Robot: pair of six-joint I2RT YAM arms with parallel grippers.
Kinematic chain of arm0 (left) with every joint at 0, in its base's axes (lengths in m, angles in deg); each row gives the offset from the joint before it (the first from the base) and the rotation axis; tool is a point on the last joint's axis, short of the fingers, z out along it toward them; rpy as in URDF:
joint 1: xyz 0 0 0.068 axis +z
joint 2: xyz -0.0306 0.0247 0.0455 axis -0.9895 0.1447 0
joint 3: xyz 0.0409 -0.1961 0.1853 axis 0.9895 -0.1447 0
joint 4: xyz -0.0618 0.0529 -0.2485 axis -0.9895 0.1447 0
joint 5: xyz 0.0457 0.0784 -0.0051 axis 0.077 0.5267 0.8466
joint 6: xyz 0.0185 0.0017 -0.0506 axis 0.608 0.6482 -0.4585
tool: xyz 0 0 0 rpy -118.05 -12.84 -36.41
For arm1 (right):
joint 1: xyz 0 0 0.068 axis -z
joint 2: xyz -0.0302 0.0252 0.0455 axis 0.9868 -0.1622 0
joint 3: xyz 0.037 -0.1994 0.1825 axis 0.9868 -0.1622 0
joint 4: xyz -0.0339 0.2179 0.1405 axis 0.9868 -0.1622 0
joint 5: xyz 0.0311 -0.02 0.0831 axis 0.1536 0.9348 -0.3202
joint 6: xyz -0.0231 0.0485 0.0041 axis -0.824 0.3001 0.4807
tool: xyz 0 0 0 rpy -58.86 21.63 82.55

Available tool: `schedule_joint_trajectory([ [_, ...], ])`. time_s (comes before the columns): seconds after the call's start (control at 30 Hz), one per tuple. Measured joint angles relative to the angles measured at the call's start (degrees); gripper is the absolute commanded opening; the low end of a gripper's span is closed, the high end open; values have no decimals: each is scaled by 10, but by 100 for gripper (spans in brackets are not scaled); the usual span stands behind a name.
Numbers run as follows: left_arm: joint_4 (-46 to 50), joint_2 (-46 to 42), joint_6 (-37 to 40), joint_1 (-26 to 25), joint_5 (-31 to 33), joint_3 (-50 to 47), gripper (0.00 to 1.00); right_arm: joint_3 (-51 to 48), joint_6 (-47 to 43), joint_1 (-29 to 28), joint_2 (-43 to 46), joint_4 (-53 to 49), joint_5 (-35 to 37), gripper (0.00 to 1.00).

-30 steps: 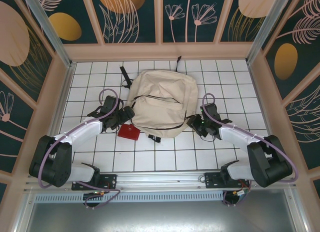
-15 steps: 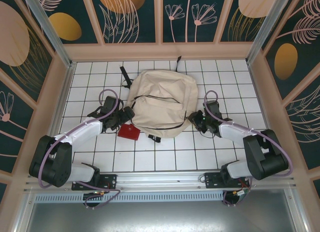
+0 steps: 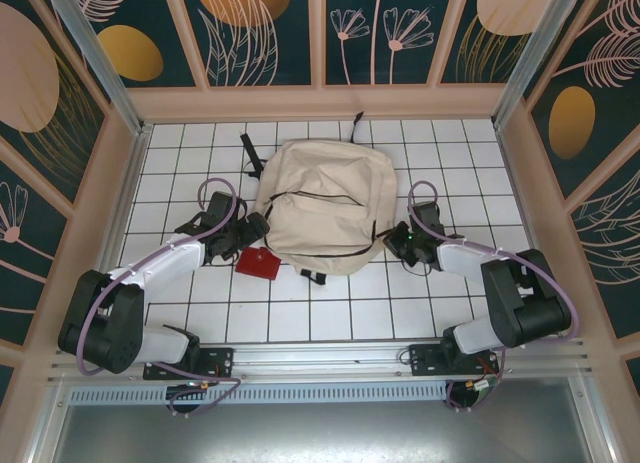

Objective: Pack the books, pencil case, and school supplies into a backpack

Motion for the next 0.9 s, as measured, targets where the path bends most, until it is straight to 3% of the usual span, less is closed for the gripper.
schedule_joint_trajectory([
  [0.13, 0, 0, 0, 0, 2, -1, 87, 16, -45, 49, 8, -25, 41, 0],
  [0.23, 0, 2, 0, 0, 2, -1, 87, 36, -78, 80, 15, -52, 71, 33],
  [0.3, 0, 5, 0, 0, 2, -2, 87, 50, -97, 87, 24, -75, 86, 43],
  [0.4, 1, 12, 1, 0, 3, -4, 87, 80, -124, 75, 53, -111, 96, 46],
  [0.47, 5, 16, 1, 0, 6, -4, 87, 106, -139, 51, 69, -128, 100, 48],
  [0.67, 24, 11, -2, 1, 30, -16, 85, 186, -195, -101, 66, -130, 81, 48],
  [0.9, 41, -40, -20, 1, 26, -75, 79, 294, -226, -260, -103, -114, 39, 38],
])
